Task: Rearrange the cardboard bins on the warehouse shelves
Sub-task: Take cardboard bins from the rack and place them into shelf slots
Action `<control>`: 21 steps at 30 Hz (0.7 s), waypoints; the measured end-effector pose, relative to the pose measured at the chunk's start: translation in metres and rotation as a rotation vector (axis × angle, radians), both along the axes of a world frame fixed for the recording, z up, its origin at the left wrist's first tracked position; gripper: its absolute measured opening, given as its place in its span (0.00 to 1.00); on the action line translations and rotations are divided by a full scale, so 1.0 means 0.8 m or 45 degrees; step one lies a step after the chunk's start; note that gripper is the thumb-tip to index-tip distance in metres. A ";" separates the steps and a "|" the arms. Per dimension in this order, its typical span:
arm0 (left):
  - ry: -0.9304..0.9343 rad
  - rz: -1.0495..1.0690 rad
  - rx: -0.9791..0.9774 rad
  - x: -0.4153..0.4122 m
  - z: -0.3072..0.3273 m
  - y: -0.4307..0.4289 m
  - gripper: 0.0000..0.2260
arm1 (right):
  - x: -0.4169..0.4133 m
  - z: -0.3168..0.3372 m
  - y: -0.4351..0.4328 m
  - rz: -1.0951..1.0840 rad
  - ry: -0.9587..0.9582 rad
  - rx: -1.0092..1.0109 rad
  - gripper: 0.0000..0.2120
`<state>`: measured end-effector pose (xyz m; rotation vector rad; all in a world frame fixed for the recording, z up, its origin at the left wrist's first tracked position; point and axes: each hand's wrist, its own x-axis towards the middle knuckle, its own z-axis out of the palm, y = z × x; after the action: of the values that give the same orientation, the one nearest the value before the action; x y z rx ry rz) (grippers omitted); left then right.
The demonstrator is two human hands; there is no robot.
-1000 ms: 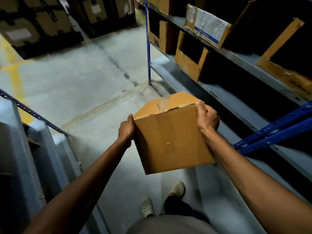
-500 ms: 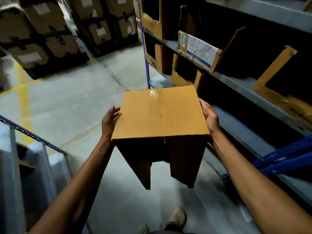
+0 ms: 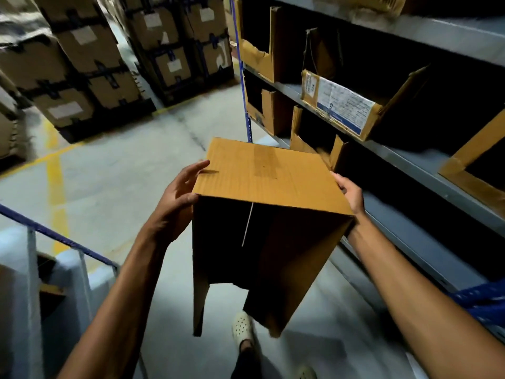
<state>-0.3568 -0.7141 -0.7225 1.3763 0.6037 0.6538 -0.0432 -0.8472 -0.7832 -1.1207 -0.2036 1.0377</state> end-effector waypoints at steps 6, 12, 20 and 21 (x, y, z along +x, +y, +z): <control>0.279 -0.049 0.565 0.005 0.012 0.082 0.28 | -0.006 0.024 0.072 -0.083 -0.080 -0.026 0.14; 0.071 0.516 0.385 0.036 -0.014 0.158 0.18 | 0.002 0.042 0.148 0.092 -0.249 -0.293 0.11; 0.031 0.847 0.095 0.092 -0.022 0.218 0.19 | -0.004 0.070 0.199 -0.204 -0.749 -0.289 0.15; 0.027 0.899 0.070 0.101 -0.022 0.221 0.19 | -0.006 0.067 0.205 -0.221 -0.875 -0.295 0.17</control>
<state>-0.2758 -0.5374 -0.7401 1.2080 1.1122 1.2234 -0.0482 -0.6834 -0.7295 -1.6513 -0.5307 0.4971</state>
